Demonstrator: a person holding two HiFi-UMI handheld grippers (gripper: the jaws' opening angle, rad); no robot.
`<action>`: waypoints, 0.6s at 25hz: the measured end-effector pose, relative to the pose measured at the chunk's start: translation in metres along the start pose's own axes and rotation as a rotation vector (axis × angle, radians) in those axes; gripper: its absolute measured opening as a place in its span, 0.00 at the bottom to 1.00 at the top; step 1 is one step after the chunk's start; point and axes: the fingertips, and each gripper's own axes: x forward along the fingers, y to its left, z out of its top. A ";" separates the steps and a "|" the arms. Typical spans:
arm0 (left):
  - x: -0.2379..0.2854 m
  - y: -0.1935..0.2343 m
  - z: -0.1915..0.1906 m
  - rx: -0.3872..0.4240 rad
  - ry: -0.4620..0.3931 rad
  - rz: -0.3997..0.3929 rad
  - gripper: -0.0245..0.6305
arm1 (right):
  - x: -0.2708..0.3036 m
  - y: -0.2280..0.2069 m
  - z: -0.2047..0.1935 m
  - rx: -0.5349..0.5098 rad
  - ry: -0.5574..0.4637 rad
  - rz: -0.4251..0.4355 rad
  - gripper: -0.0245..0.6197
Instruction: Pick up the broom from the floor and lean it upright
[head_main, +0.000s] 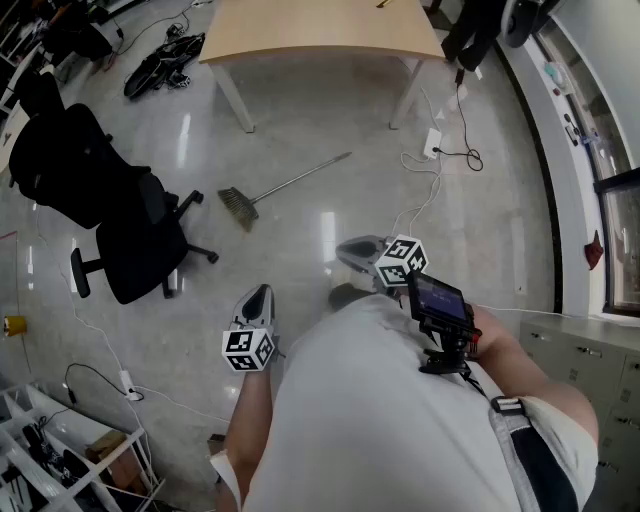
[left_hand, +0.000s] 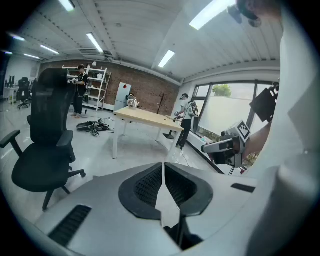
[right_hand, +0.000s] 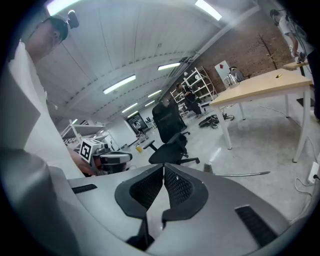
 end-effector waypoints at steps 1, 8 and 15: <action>0.009 0.000 0.007 0.000 -0.002 0.002 0.07 | 0.000 -0.010 0.005 -0.003 0.005 0.002 0.07; 0.065 0.020 0.058 0.039 0.005 0.037 0.07 | 0.004 -0.086 0.043 -0.033 0.041 -0.012 0.07; 0.106 0.043 0.104 0.081 0.006 0.055 0.07 | 0.007 -0.136 0.074 -0.006 0.033 -0.038 0.07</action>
